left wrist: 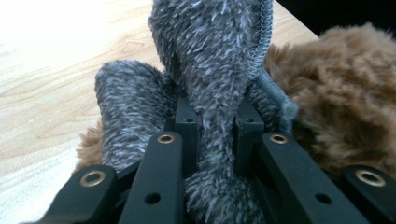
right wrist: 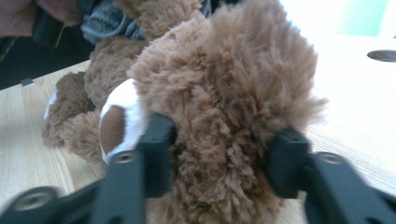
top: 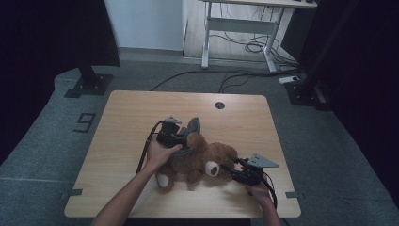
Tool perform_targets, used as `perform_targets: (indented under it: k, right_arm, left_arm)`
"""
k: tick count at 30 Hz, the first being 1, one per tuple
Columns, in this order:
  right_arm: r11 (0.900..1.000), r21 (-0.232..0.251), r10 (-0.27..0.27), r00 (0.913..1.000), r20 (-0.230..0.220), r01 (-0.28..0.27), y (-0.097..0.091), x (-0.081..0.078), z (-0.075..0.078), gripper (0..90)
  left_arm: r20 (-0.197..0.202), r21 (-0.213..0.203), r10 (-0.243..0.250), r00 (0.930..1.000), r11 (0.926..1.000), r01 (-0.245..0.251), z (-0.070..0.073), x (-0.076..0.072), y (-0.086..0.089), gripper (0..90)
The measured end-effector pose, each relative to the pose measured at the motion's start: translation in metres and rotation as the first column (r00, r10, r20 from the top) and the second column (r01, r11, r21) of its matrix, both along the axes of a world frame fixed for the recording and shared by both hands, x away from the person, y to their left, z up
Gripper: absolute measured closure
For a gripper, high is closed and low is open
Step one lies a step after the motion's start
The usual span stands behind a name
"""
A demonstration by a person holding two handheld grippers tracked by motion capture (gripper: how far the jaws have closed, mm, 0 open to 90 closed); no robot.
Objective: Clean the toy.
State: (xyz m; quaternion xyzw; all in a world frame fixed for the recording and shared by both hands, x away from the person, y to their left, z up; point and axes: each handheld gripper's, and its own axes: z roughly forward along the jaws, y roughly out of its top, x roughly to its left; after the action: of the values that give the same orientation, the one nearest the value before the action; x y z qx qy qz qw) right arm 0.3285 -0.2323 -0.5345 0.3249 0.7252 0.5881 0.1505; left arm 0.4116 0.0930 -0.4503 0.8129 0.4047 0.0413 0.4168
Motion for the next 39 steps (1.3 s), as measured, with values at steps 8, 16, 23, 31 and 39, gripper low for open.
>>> perform_targets:
  k: [8, 16, 23, 31, 39]
  right_arm:
    - [0.9999, -0.011, -0.012, 0.9998, -0.016, 0.012, -0.003, -0.010, 0.029, 16.5]
    - [0.9975, -0.051, -0.051, 0.9980, -0.037, 0.049, 0.011, 0.015, 0.077, 13.4]
    - [0.9845, -0.154, 0.049, 0.9746, -0.219, -0.084, 0.046, 0.029, 0.054, 3.3]
    - [0.9889, -0.119, 0.055, 0.9640, -0.260, -0.088, 0.045, 0.010, 0.029, 12.3]
    - [0.9831, -0.167, 0.047, 0.9845, -0.169, -0.075, 0.044, 0.001, 0.024, 42.5]
  left_arm:
    - [0.049, -0.019, -0.001, 0.9988, 0.9998, 0.002, -0.006, -0.018, 0.007, 77.2]
    - [0.100, -0.053, -0.019, 0.9948, 0.9983, 0.024, -0.012, -0.045, 0.014, 77.5]
    - [0.118, -0.086, -0.028, 0.9927, 0.9955, 0.039, -0.015, -0.065, 0.022, 77.5]
    - [0.128, -0.083, -0.049, 0.9905, 0.9947, 0.060, -0.014, -0.073, 0.021, 77.4]
    - [0.110, -0.112, -0.038, 0.9932, 0.9924, 0.051, -0.013, -0.071, 0.023, 77.2]
